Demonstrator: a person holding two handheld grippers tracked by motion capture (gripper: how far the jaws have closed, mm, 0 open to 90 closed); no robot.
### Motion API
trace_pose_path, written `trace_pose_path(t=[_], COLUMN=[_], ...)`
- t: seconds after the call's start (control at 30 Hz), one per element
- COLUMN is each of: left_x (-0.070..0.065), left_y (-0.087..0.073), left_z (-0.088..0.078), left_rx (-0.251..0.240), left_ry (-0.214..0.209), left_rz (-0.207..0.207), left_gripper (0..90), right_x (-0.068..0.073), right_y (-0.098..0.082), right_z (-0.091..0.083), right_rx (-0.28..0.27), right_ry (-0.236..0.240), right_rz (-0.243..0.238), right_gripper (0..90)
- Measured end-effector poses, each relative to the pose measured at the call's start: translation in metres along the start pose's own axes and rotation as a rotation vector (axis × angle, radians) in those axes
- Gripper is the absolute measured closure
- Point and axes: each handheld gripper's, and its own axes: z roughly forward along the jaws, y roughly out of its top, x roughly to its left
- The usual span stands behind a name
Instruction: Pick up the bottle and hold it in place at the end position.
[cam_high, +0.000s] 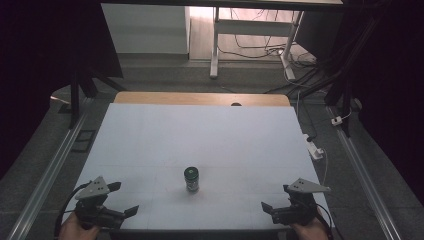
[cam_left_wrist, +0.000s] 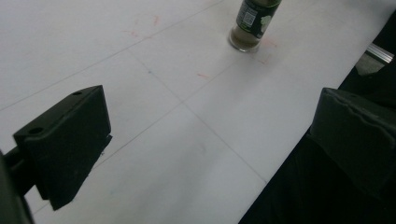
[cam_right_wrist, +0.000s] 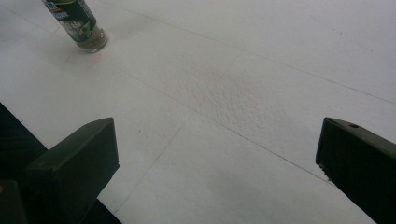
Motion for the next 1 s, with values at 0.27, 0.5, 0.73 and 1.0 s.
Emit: trace_pose_path(t=[0.27,0.5,0.73,1.0], left_x=[-0.005,-0.008,-0.009,-0.011], left_y=[0.009,0.018,0.029,0.044], left_z=[0.019,0.032,0.045,0.062], left_rx=[0.016,0.021,0.028,0.041], left_ry=[-0.023,-0.044,-0.042,-0.04], left_rz=[0.033,0.041,0.066,0.076], left_gripper=[0.0,0.0,0.0,0.0], right_x=[-0.001,0.0,0.0,-0.001], right_y=[-0.001,0.0,0.0,0.0], right_z=[-0.001,0.0,0.0,0.0], right_rx=[-0.008,-0.005,0.0,0.004], right_ry=[0.001,0.002,0.003,0.003], right_rz=[0.0,-0.001,0.0,0.006], right_gripper=[0.0,0.0,0.0,0.0])
